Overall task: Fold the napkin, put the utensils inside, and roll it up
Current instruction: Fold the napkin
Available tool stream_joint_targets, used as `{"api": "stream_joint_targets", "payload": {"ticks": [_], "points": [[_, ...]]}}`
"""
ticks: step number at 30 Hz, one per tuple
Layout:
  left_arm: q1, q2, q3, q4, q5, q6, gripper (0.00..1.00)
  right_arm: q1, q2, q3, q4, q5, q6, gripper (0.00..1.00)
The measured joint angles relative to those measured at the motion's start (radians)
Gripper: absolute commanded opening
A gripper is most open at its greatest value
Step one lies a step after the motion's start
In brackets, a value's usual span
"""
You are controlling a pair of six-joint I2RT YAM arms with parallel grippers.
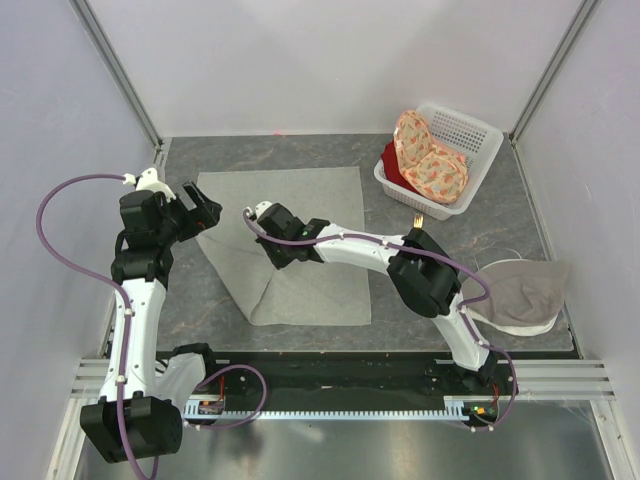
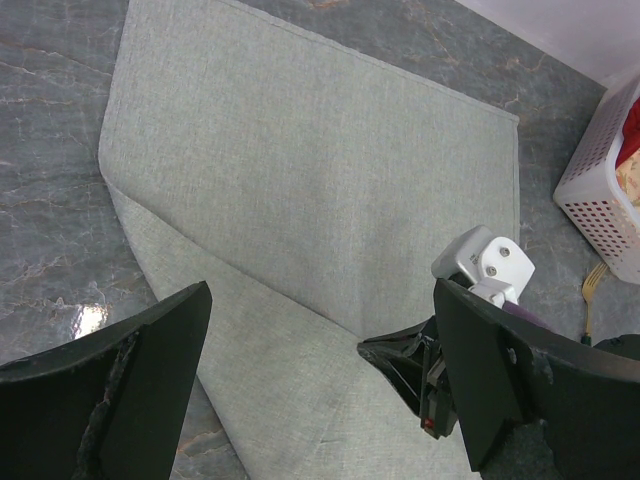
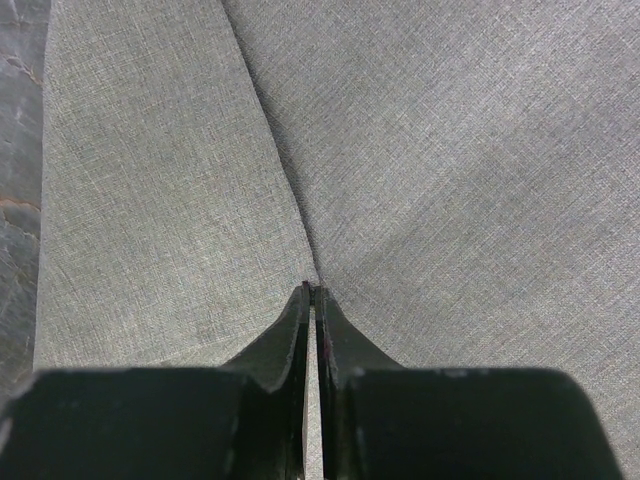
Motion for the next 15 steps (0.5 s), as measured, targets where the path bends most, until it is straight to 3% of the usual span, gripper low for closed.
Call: {"api": "stream_joint_targets", "payload": {"ticks": [8,15], "points": [[0.000,0.000,0.000,0.000,0.000,0.000,1.00,-0.002,0.031,0.033,-0.006,-0.027,-0.005,0.14],[0.000,0.003,0.000,0.000,0.002,0.000,1.00,-0.001,0.066,0.046,-0.010,-0.037,-0.006,0.25]]}}
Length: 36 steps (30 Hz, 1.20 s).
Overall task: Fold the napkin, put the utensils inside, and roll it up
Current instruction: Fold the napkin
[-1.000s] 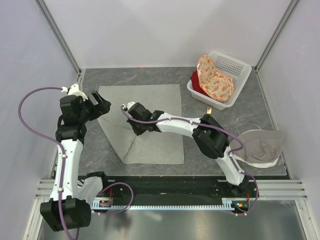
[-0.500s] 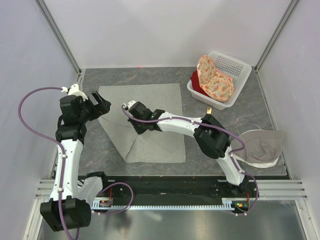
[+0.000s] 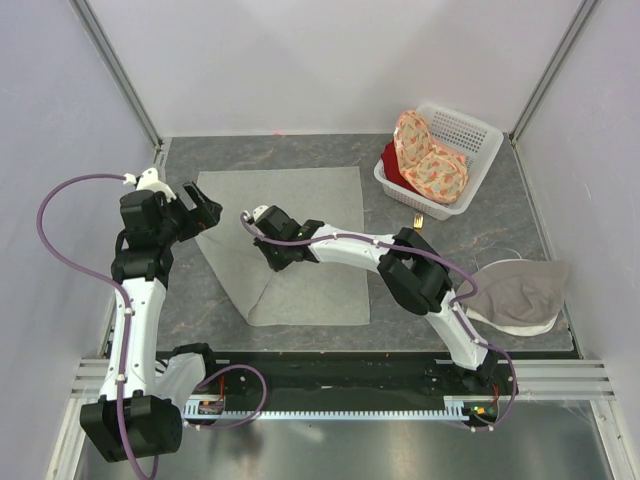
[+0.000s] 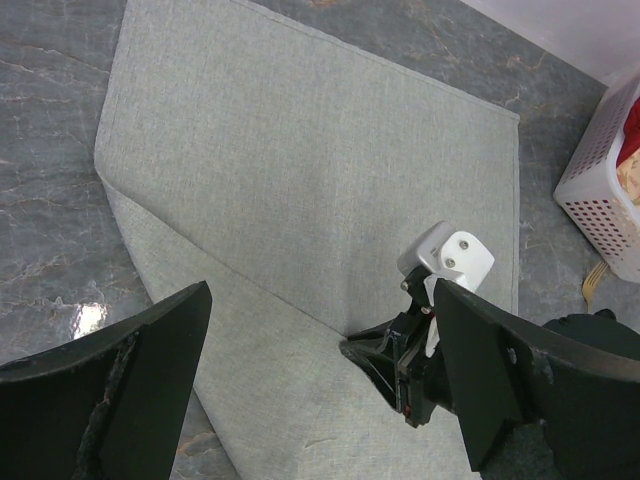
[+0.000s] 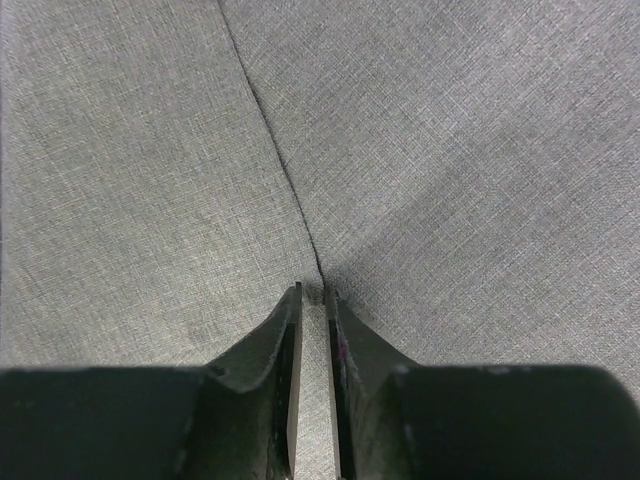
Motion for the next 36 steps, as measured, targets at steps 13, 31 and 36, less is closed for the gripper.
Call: {"api": "stream_joint_targets", "payload": {"ticks": [13,31,36], "points": [[0.000,0.002,0.000,0.000,0.015,0.000,1.00,0.000,0.016,0.029,-0.006,0.000,-0.011,0.11],[0.000,0.002,0.000,0.000,0.016,0.000,1.00,0.000,0.016,0.030,-0.011,0.000,-0.018,0.22],[0.000,0.002,0.000,0.000,0.016,0.000,1.00,0.000,0.018,0.030,-0.011,0.000,-0.018,0.22]]}}
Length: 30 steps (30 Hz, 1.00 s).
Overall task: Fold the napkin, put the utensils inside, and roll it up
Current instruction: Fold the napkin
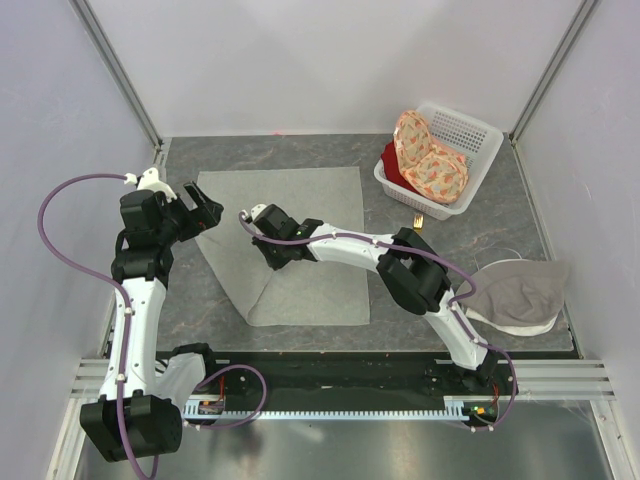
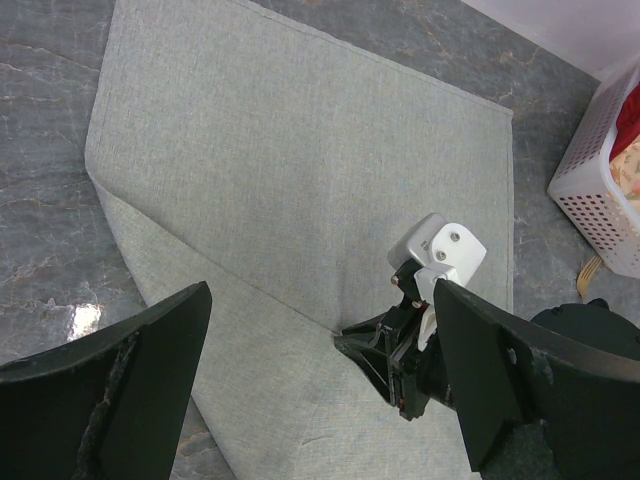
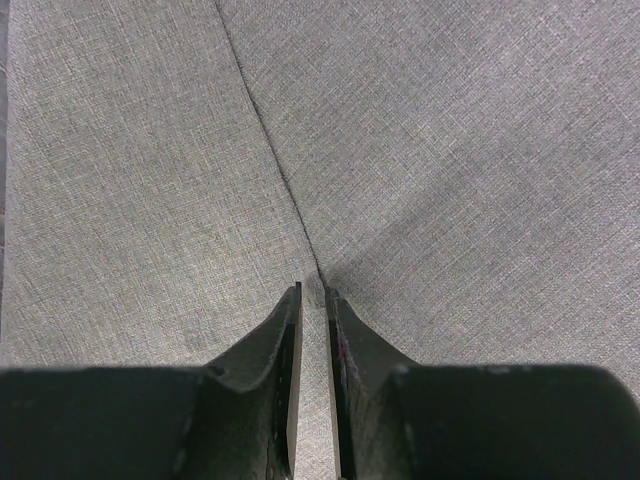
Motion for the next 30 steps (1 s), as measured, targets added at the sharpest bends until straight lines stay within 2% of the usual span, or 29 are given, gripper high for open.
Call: {"api": "stream_joint_targets", "payload": {"ticks": [9,15,19,30], "points": [[0.000,0.000,0.000,0.000,0.000,0.000,1.00,0.000,0.020,0.000,0.000,-0.003,0.001,0.22],[0.000,0.000,0.000,0.000,0.000,0.000,1.00,0.000,0.020,0.000,0.001,-0.007,0.004,0.12],[0.000,0.000,0.000,0.000,0.000,0.000,1.00,0.000,0.019,0.000,0.001,-0.008,0.005,0.00],[0.000,0.000,0.000,0.000,0.000,0.000,1.00,0.000,-0.045,0.000,-0.016,-0.014,0.003,0.00]]}}
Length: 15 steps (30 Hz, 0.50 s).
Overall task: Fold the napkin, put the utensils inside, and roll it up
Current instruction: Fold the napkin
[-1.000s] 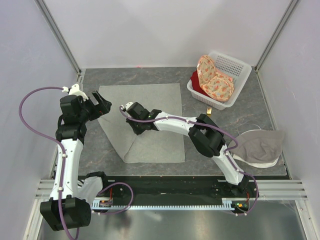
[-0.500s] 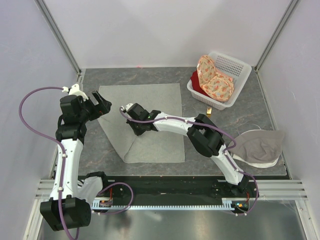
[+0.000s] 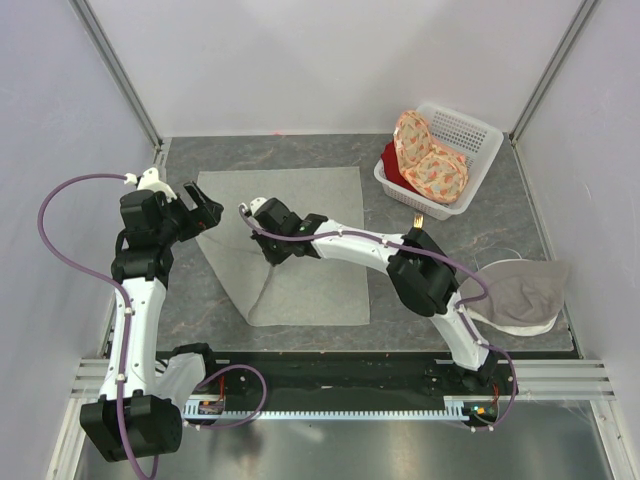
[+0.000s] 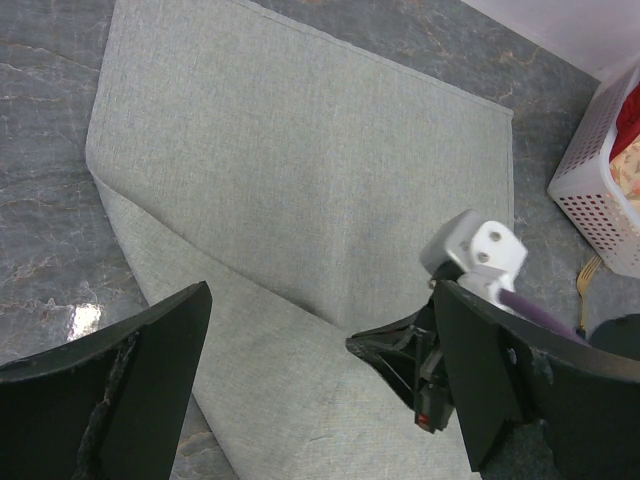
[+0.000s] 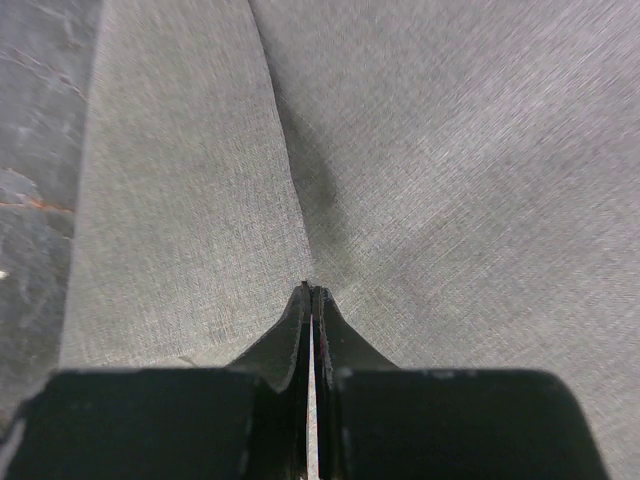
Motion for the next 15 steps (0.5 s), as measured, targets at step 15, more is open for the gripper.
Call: {"api": "stream_joint_targets", "payload": {"ticks": [15], "points": [[0.000,0.000,0.000,0.000,-0.006,0.000,1.00,-0.176,-0.046,0.000,-0.008,0.048,-0.087,0.00]]}}
